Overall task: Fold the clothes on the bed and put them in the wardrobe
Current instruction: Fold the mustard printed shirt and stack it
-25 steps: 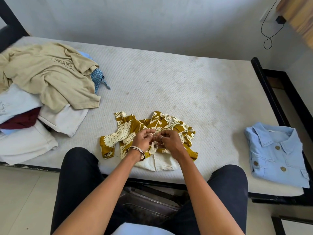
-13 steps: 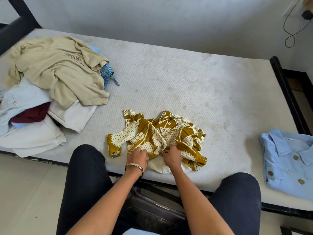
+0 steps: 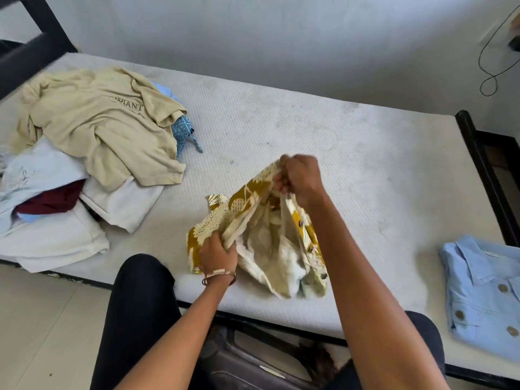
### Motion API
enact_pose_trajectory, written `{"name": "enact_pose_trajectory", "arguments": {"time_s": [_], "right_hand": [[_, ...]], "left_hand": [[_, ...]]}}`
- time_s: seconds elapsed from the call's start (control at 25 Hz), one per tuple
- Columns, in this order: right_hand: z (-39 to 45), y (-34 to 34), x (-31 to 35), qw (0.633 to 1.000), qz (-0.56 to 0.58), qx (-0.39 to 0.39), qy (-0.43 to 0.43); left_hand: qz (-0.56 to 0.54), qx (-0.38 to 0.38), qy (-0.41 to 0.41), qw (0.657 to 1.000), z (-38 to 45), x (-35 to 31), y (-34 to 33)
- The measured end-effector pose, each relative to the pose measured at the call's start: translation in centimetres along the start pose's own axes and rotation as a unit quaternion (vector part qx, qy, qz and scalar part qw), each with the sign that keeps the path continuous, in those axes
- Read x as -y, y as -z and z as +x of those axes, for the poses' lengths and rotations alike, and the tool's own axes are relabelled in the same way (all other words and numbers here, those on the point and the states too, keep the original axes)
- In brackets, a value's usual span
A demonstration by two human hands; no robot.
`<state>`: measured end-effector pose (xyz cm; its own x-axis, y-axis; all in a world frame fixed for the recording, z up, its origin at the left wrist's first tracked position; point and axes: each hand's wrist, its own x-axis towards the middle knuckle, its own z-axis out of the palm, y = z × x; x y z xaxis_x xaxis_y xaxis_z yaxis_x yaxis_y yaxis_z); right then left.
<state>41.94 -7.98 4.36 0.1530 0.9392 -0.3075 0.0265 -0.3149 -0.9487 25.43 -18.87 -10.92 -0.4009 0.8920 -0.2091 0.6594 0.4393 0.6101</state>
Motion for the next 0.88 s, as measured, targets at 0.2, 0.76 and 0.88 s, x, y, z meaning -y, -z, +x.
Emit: {"name": "enact_pose_trajectory", "arguments": {"time_s": [0.2, 0.76, 0.88], "right_hand": [[5.9, 1.3, 0.2, 0.993, 0.081, 0.064, 0.061], [-8.0, 2.3, -24.4, 0.822, -0.548, -0.025, 0.155], [-7.2, 2.0, -23.7, 0.840, -0.541, -0.026, 0.033]], "left_hand": [[0.120, 0.140, -0.091, 0.979, 4.1, -4.9, 1.8], [-0.003, -0.002, -0.212, 0.977, 2.9, 2.1, 1.0], [-0.109, 0.014, -0.118, 0.987, 3.1, 0.2, 2.3]]}}
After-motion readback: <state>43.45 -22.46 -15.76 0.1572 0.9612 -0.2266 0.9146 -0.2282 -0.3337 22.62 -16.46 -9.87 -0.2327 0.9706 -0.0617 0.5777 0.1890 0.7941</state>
